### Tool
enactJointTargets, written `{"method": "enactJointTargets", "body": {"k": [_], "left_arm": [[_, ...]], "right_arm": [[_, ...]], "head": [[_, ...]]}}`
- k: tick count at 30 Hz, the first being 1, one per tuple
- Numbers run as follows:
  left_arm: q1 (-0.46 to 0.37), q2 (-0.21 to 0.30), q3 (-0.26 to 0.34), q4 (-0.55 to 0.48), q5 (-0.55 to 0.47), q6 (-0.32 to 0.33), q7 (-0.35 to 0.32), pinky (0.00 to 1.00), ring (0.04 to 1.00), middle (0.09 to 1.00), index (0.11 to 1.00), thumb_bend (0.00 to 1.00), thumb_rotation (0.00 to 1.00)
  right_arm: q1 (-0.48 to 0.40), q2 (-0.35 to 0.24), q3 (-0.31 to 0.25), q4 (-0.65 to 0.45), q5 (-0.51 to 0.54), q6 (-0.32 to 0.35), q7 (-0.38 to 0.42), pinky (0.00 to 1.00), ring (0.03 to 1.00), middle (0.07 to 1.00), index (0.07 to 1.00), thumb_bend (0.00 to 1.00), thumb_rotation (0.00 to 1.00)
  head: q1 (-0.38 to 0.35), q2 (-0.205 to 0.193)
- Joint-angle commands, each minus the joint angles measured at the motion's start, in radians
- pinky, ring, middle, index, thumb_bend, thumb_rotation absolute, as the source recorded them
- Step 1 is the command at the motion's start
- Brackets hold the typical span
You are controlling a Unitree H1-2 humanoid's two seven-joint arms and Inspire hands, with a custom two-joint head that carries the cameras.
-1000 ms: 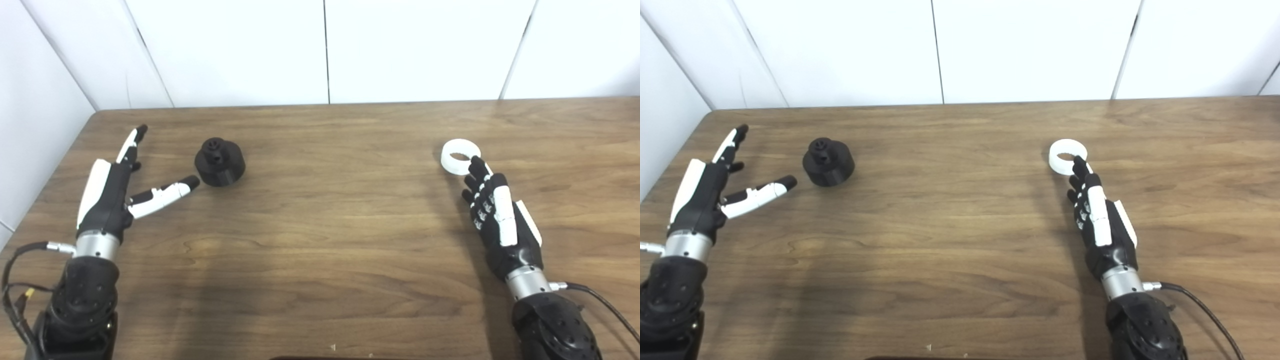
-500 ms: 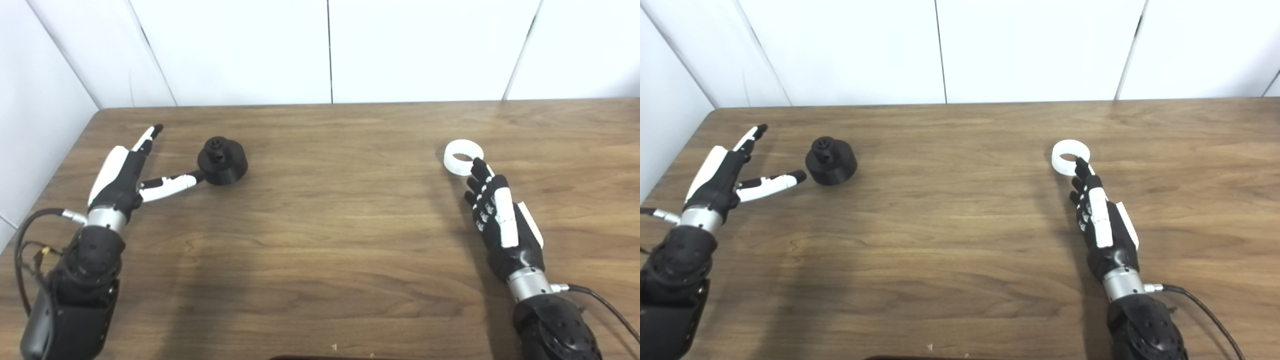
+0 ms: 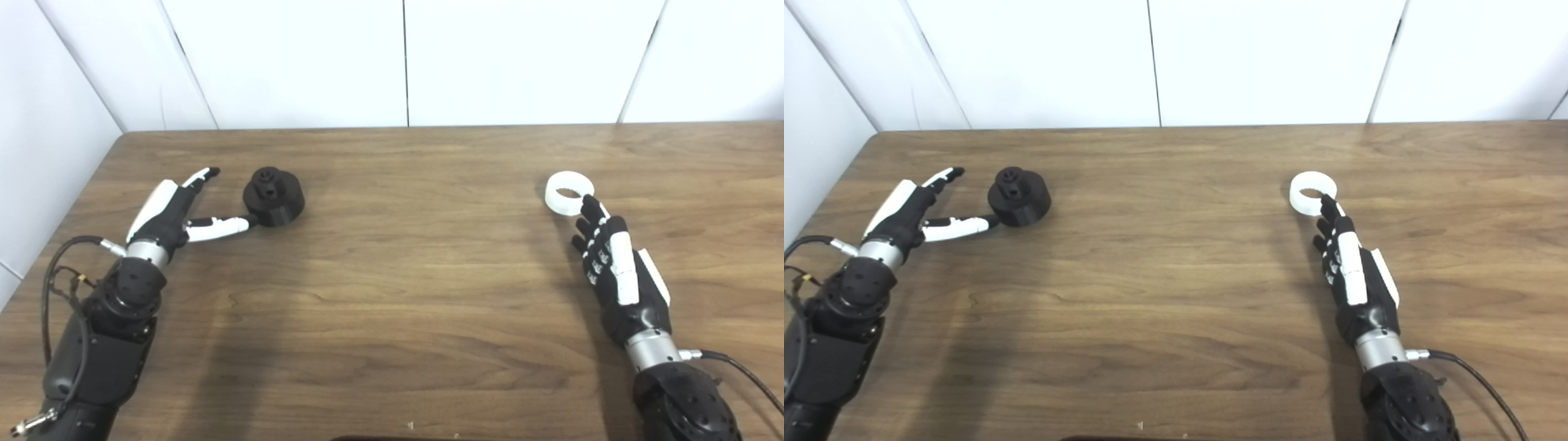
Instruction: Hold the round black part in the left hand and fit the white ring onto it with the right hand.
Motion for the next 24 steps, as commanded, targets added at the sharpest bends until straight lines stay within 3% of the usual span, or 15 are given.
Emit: {"method": "enactJointTargets", "body": {"k": [1, 24], "left_arm": [[-0.053, 0.045, 0.0, 0.003, 0.024, -0.032, 0.013, 0.94, 1.0, 0.98, 0.938, 0.88, 0.43], [-0.104, 0.064, -0.044, 0.102, 0.063, -0.08, 0.028, 0.92, 0.998, 0.971, 0.915, 0.9, 0.41]], "right_arm": [[-0.021, -0.004, -0.002, -0.036, -0.001, -0.037, 0.001, 1.0, 1.0, 1.0, 0.967, 0.6, 1.0], [-0.01, 0.003, -0.001, -0.042, -0.003, -0.035, -0.01, 1.0, 1.0, 1.0, 0.969, 0.62, 1.0]], "head": [[0.0, 0.001], [-0.009, -0.003]]}}
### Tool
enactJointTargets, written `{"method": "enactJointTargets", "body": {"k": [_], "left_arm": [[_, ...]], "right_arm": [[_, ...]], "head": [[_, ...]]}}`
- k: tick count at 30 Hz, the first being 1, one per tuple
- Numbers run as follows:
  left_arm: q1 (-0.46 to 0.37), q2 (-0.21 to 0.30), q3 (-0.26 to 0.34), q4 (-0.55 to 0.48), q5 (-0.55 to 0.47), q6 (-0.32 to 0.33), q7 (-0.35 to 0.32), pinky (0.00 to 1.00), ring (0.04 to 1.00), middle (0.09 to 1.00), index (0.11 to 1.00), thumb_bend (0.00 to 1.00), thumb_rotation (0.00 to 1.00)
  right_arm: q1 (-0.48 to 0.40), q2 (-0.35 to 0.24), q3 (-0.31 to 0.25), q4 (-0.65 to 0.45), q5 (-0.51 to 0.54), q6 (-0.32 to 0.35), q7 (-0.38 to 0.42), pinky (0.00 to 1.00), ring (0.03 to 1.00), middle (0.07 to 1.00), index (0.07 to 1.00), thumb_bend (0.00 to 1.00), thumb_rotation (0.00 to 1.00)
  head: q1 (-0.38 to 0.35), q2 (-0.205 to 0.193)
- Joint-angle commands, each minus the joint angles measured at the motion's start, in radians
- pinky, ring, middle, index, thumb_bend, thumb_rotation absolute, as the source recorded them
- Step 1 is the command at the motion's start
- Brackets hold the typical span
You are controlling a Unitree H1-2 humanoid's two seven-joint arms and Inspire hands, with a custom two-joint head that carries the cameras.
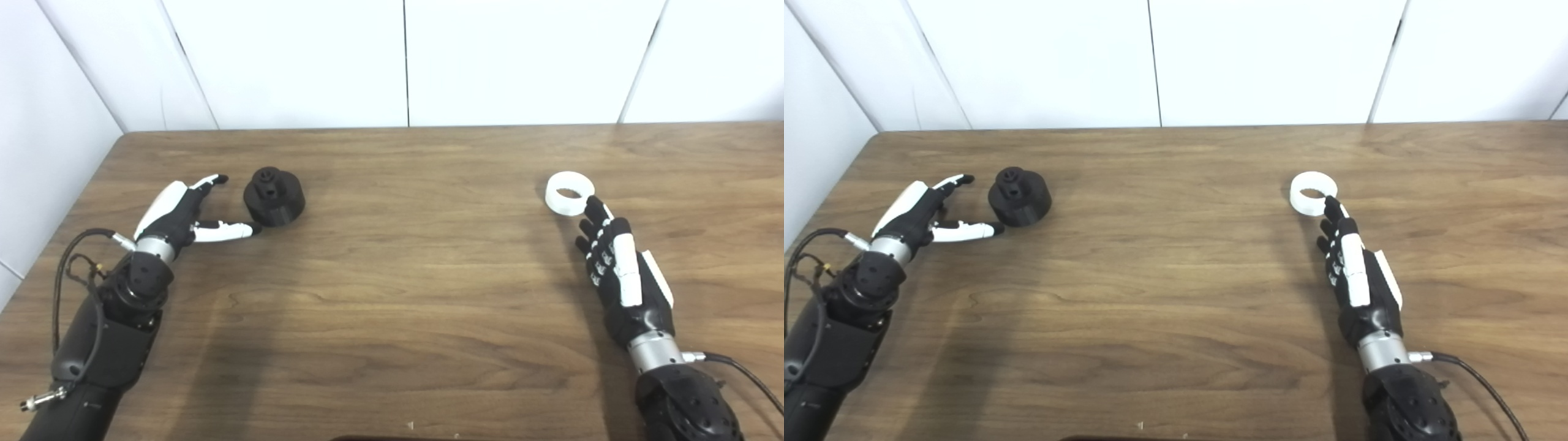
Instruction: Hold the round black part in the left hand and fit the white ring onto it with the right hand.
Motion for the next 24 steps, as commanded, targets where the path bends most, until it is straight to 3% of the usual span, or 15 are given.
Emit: {"method": "enactJointTargets", "body": {"k": [1, 15, 24], "left_arm": [[-0.057, 0.045, 0.005, -0.006, 0.024, -0.036, 0.02, 0.92, 0.996, 0.97, 0.916, 0.91, 0.42], [-0.081, 0.073, -0.042, -0.004, 0.064, -0.06, -0.009, 0.89, 0.991, 0.953, 0.911, 0.91, 0.47], [-0.113, 0.082, -0.065, 0.002, 0.097, -0.075, -0.032, 0.89, 1.0, 0.963, 0.886, 0.89, 0.42]], "right_arm": [[-0.016, 0.005, 0.0, -0.035, -0.001, -0.034, -0.002, 1.0, 1.0, 1.0, 0.97, 0.62, 1.0], [-0.005, 0.007, 0.003, -0.034, -0.006, -0.045, -0.001, 1.0, 1.0, 0.995, 0.966, 0.62, 1.0], [-0.001, 0.008, 0.005, -0.036, -0.014, -0.045, -0.002, 1.0, 1.0, 0.995, 0.967, 0.62, 1.0]], "head": [[-0.001, 0.0], [-0.006, -0.004], [-0.01, -0.005]]}}
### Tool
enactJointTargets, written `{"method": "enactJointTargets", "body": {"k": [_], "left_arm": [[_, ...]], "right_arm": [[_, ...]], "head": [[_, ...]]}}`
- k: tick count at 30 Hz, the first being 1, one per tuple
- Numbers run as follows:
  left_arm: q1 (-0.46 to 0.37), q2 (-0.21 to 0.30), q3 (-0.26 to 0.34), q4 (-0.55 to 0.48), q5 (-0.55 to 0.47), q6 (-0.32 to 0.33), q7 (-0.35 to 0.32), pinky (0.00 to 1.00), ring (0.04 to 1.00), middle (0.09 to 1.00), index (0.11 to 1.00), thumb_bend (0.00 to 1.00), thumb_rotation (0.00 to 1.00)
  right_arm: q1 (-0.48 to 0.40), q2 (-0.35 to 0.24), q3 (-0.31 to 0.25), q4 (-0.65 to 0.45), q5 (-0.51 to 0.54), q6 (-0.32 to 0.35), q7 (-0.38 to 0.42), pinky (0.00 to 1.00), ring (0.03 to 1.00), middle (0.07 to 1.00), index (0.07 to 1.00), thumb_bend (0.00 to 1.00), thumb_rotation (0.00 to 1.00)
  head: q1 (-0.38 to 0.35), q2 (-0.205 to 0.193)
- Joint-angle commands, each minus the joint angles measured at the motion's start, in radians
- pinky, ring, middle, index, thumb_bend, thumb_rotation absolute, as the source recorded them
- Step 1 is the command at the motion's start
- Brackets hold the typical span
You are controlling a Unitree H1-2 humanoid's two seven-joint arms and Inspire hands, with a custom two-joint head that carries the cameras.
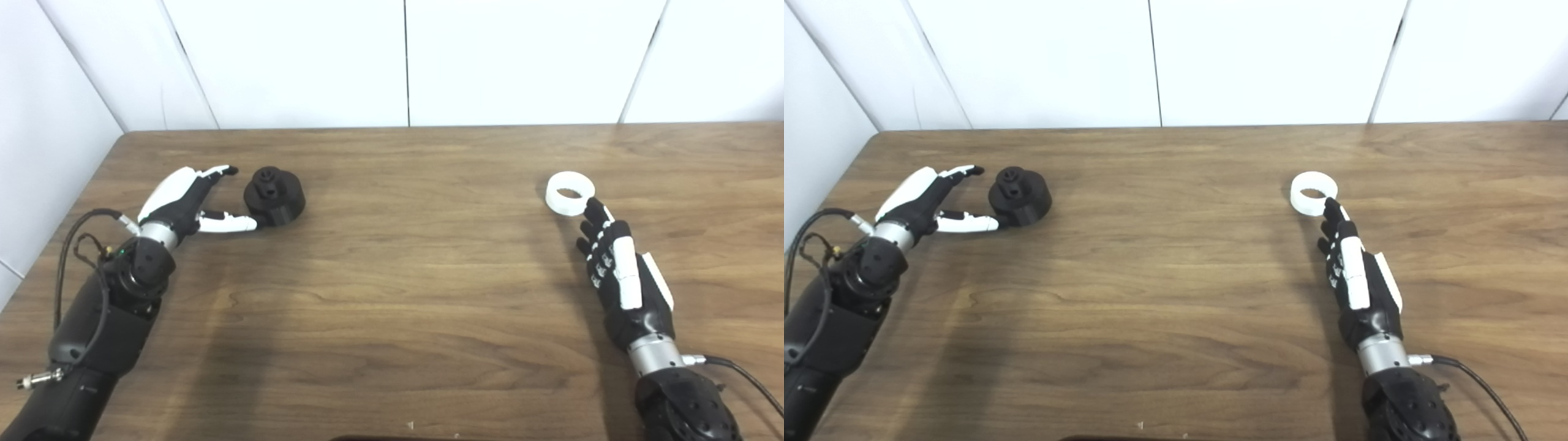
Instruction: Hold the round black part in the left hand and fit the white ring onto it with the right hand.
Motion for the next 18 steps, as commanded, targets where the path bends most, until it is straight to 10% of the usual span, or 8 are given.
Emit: {"method": "enactJointTargets", "body": {"k": [1, 18], "left_arm": [[-0.061, 0.041, 0.002, -0.014, 0.023, -0.008, 0.0, 0.89, 1.0, 0.966, 0.885, 0.89, 0.41], [-0.112, 0.044, -0.019, 0.031, 0.041, -0.021, -0.067, 0.9, 1.0, 0.974, 0.872, 0.89, 0.41]], "right_arm": [[-0.011, 0.004, 0.003, -0.031, 0.001, -0.038, 0.001, 1.0, 1.0, 0.996, 0.969, 0.62, 1.0], [0.001, 0.009, 0.001, -0.035, -0.009, -0.038, -0.006, 1.0, 1.0, 0.991, 0.965, 0.64, 1.0]], "head": [[0.0, 0.0], [-0.011, 0.0]]}}
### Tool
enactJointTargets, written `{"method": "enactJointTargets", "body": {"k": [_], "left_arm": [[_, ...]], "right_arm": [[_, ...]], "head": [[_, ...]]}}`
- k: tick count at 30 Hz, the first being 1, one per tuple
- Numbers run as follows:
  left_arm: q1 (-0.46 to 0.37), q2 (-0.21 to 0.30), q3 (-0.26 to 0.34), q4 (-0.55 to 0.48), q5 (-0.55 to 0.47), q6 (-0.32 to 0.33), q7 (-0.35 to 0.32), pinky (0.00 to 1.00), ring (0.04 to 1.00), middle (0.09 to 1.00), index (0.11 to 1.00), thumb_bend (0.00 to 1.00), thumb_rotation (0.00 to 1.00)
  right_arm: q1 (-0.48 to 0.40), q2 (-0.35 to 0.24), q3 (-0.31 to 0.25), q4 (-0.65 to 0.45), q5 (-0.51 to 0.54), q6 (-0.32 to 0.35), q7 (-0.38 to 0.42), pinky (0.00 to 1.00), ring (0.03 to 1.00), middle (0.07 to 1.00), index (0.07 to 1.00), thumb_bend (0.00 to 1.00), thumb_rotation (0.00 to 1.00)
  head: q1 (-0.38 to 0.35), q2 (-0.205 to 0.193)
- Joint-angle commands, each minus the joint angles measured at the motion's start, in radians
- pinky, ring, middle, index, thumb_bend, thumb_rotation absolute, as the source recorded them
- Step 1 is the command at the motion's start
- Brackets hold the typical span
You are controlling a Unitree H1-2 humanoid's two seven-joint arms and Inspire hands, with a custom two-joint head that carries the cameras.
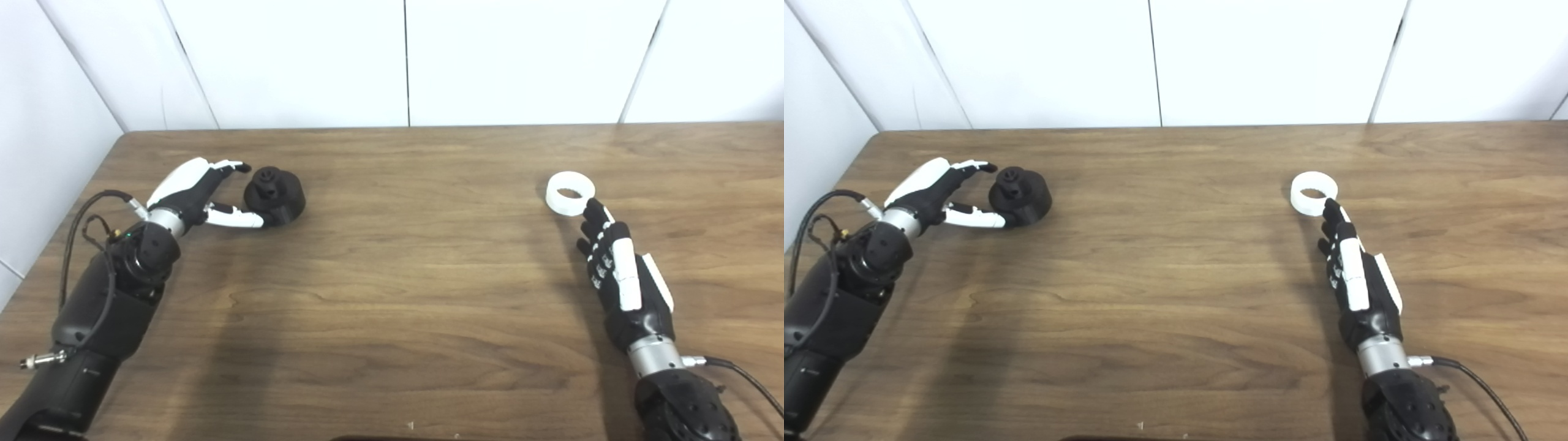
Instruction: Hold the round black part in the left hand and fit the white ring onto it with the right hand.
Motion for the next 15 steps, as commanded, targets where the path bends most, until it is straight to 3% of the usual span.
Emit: {"method": "enactJointTargets", "body": {"k": [1, 15], "left_arm": [[-0.063, 0.039, 0.009, 0.002, 0.007, -0.026, 0.013, 0.9, 1.0, 0.972, 0.871, 0.89, 0.41], [-0.067, 0.025, -0.012, 0.016, 0.004, -0.035, 0.002, 0.92, 1.0, 0.972, 0.873, 0.89, 0.43]], "right_arm": [[-0.004, 0.006, 0.0, -0.032, 0.002, -0.034, -0.003, 1.0, 1.0, 0.99, 0.965, 0.64, 1.0], [0.001, 0.001, -0.005, -0.038, -0.001, -0.033, -0.003, 1.0, 1.0, 0.991, 0.97, 0.65, 1.0]], "head": [[0.001, 0.002], [-0.003, 0.002]]}}
